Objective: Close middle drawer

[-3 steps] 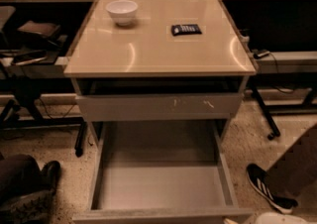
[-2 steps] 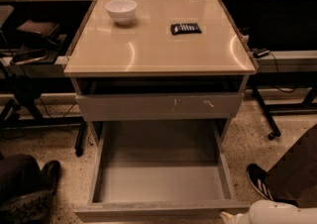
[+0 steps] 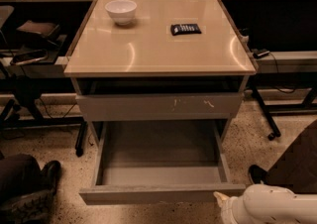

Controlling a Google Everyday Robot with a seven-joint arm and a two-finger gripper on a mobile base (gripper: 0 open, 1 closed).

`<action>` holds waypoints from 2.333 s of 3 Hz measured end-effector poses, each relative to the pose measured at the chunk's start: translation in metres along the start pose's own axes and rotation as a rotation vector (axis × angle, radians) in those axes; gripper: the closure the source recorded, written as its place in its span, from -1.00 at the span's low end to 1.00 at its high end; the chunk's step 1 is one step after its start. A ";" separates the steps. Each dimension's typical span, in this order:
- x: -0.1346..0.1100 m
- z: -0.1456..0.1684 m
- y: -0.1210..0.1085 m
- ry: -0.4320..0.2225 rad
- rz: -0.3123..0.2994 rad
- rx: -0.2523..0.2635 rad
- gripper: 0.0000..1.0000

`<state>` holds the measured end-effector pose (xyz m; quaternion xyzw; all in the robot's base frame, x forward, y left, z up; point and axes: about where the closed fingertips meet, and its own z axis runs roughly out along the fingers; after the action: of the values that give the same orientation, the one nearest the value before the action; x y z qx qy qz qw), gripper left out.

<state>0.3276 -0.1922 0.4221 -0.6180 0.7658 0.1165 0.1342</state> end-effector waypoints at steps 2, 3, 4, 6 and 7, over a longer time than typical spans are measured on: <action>0.002 0.003 -0.007 0.009 0.014 0.007 -1.00; -0.002 0.000 -0.025 0.009 0.017 0.026 -1.00; -0.014 -0.008 -0.050 0.008 0.013 0.051 -1.00; -0.051 -0.029 -0.132 -0.013 -0.009 0.135 -1.00; -0.053 -0.033 -0.113 0.017 -0.029 0.157 -1.00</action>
Offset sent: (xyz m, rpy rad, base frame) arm 0.0172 -0.0072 -0.0072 -0.0214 -0.0021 -0.0376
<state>0.4462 -0.1785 0.4706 -0.6175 0.7648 0.0489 0.1774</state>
